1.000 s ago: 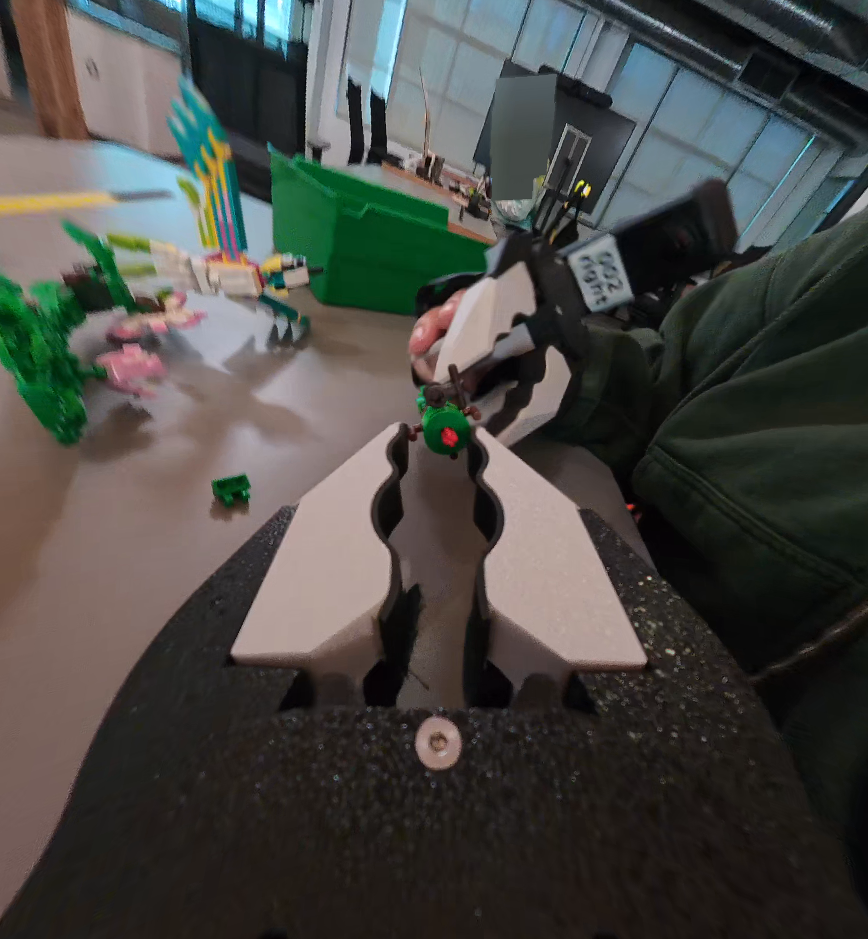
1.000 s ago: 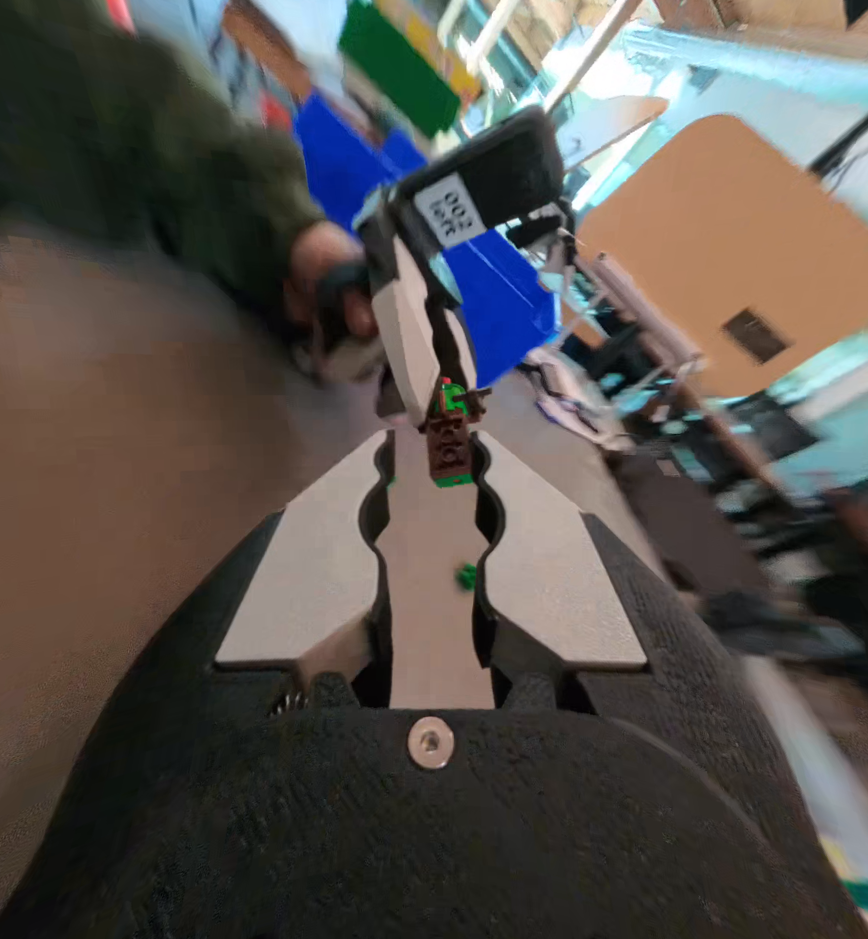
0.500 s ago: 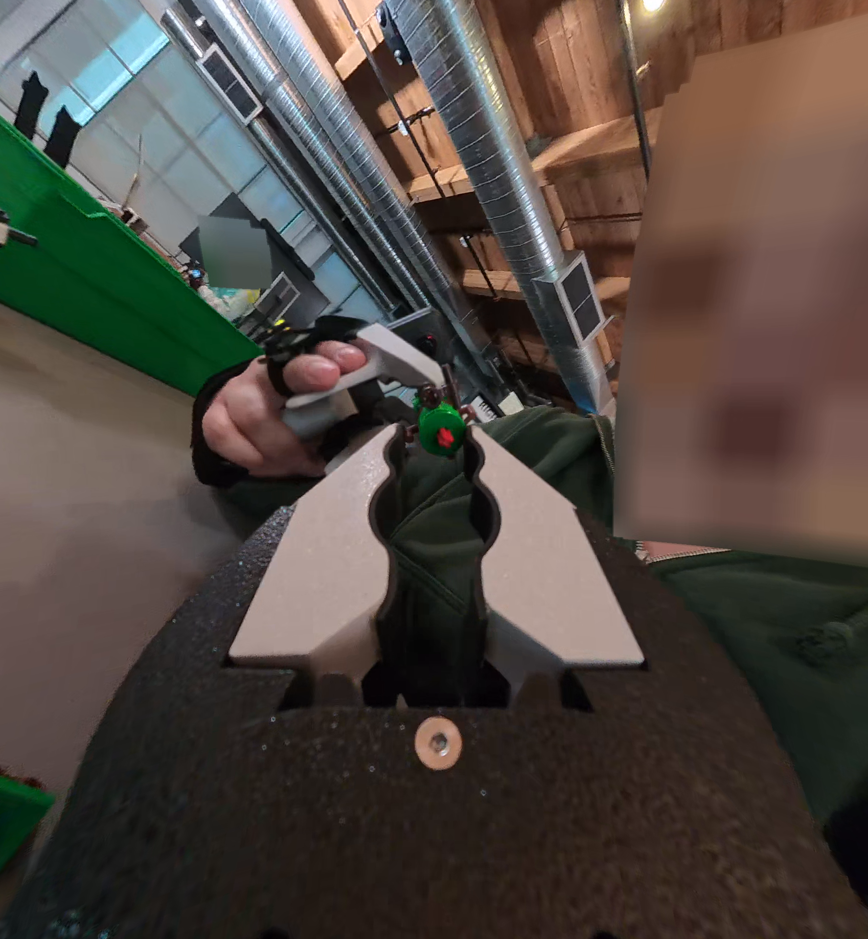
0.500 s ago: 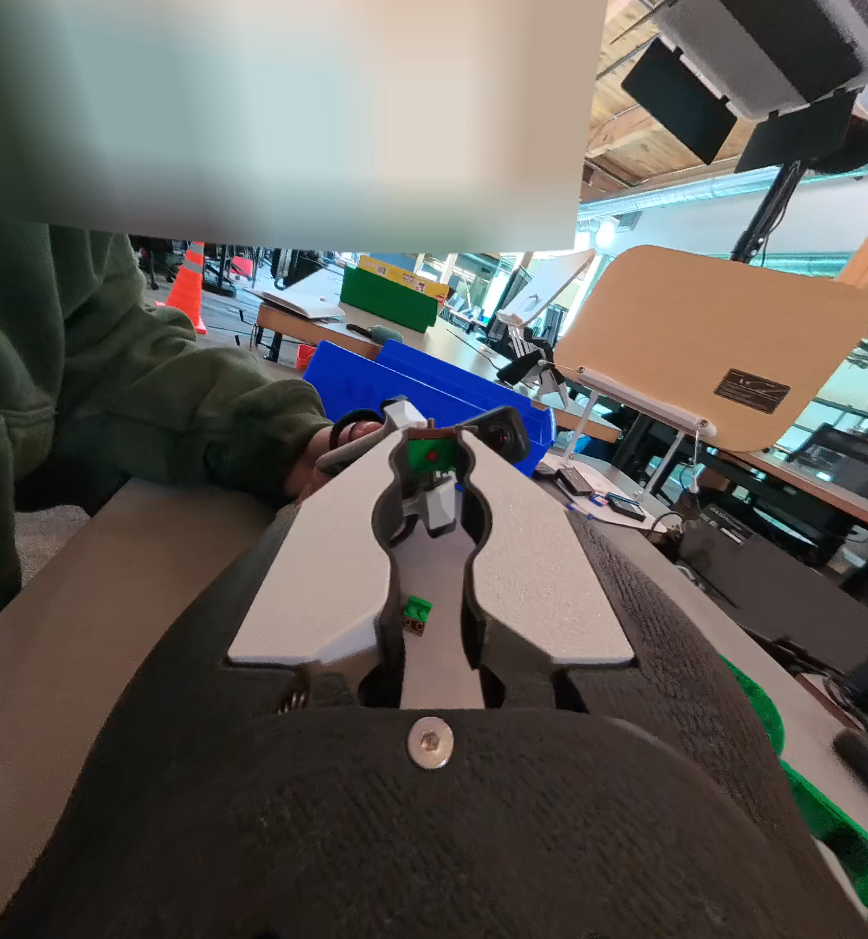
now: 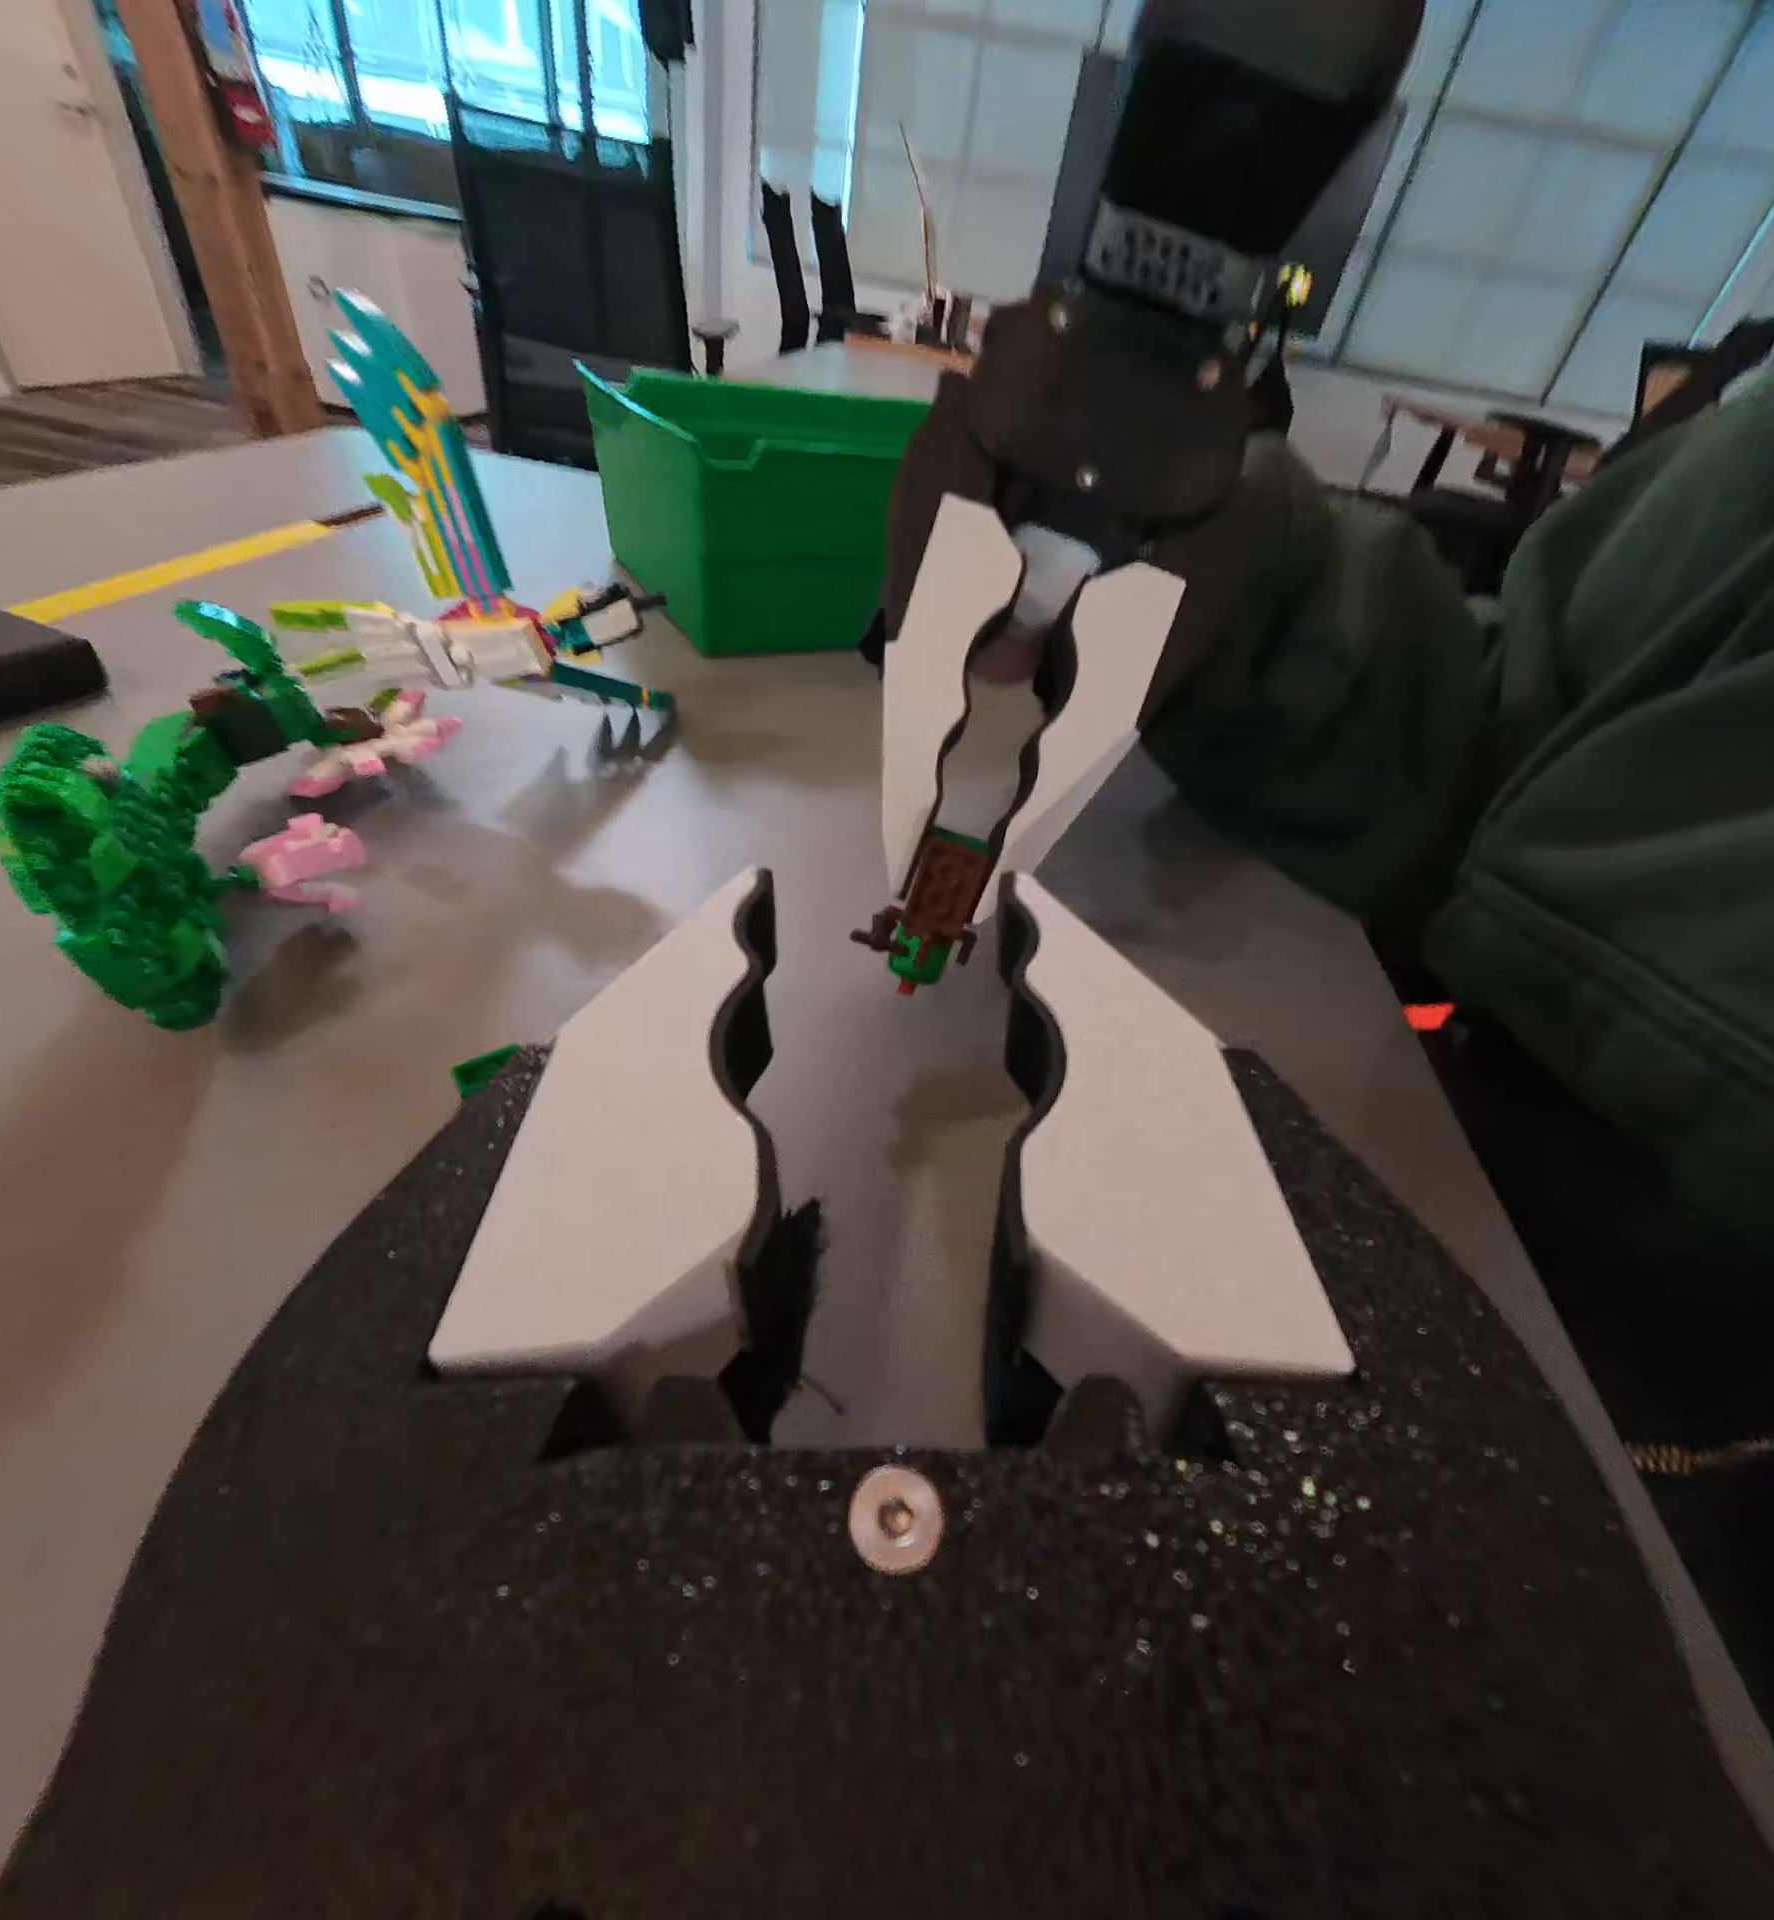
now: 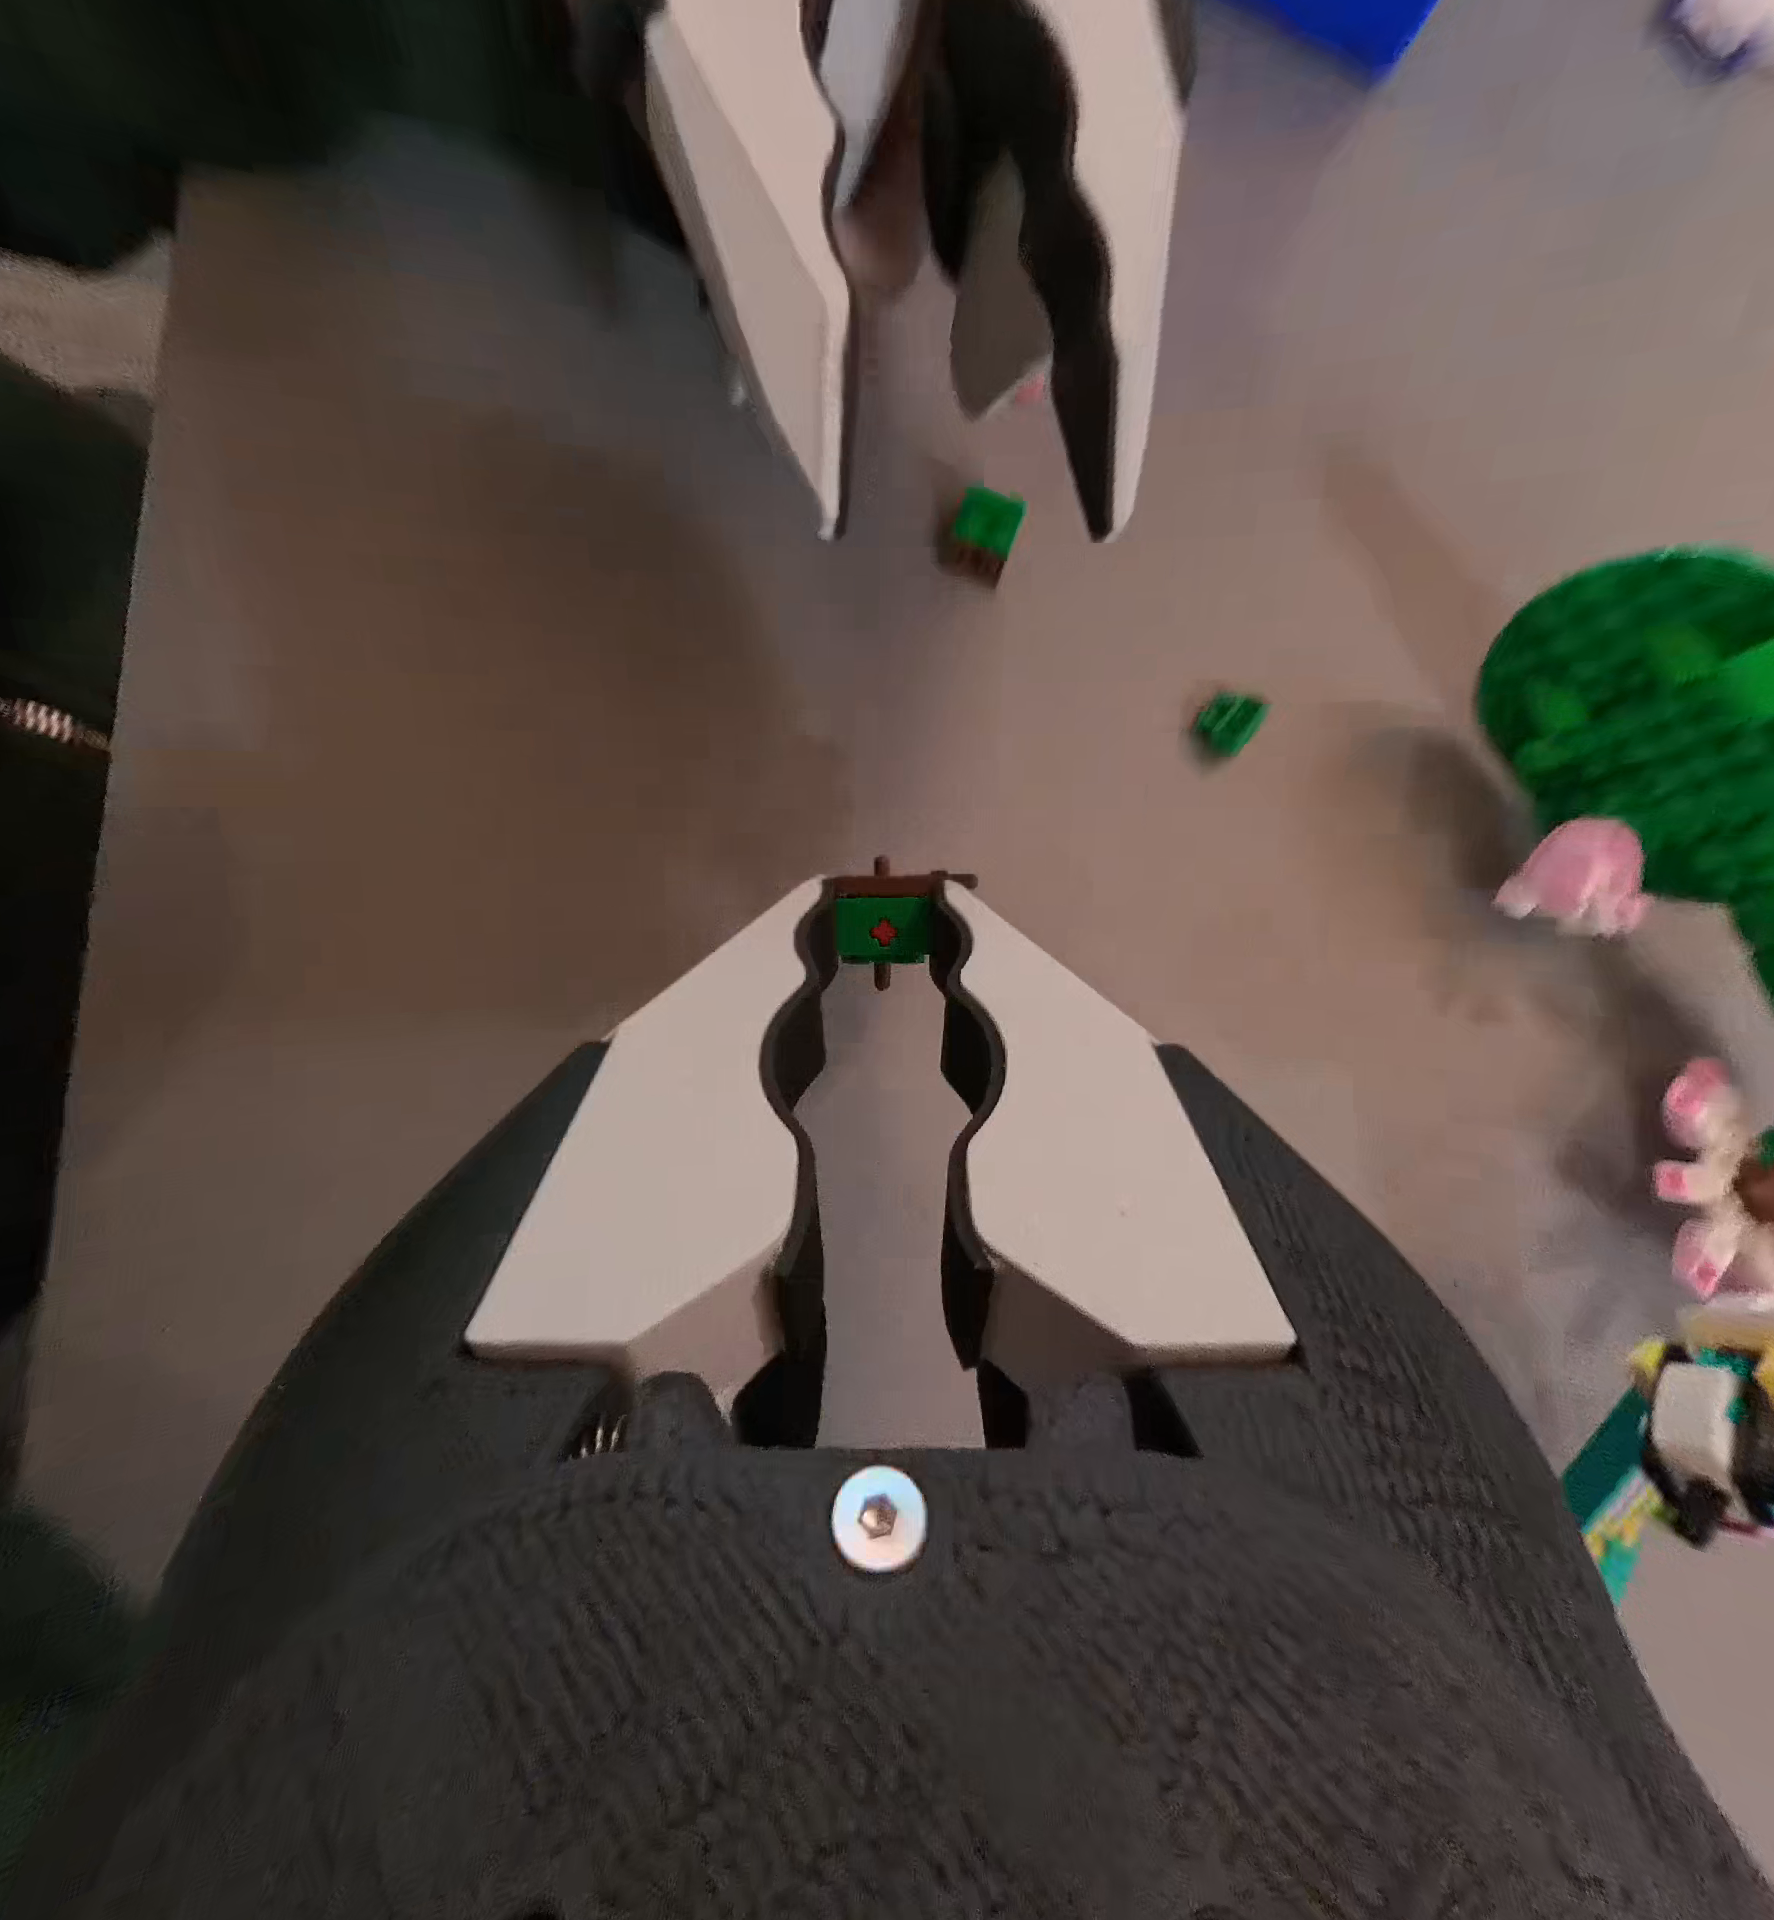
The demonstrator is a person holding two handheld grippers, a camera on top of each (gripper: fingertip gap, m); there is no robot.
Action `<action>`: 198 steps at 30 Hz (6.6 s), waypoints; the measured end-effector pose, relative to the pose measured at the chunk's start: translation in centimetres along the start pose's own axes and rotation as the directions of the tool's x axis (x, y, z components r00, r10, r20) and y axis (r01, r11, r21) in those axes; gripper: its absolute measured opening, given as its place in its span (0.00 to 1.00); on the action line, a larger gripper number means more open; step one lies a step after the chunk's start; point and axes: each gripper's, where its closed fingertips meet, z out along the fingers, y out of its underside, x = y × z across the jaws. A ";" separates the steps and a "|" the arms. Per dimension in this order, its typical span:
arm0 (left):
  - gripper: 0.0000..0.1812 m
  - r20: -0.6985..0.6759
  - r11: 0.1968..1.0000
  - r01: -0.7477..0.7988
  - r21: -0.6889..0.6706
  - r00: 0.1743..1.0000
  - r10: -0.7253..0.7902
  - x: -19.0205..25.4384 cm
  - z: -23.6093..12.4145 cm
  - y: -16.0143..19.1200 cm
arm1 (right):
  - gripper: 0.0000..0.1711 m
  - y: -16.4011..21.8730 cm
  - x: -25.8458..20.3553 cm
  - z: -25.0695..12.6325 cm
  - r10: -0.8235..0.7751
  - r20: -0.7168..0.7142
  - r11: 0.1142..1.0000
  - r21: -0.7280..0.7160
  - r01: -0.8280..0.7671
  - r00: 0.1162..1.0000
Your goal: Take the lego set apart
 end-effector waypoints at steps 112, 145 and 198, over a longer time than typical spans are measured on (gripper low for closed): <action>0.08 -0.076 0.999 -0.019 0.041 0.997 0.022 1.4 -0.9 -0.7 | 0.09 -7.3 0.2 -0.9 0.134 0.086 0.686 0.711 -0.156 0.987; 0.08 -0.113 0.988 -0.151 -0.045 0.983 0.145 3.2 0.2 0.9 | 0.09 -6.4 -1.7 -0.5 0.043 0.093 0.779 0.620 -0.092 0.995; 0.45 0.978 0.798 0.567 -0.203 0.158 0.136 -12.6 -34.5 0.9 | 0.08 -3.8 2.4 -6.5 0.187 0.014 0.567 0.815 -0.119 0.982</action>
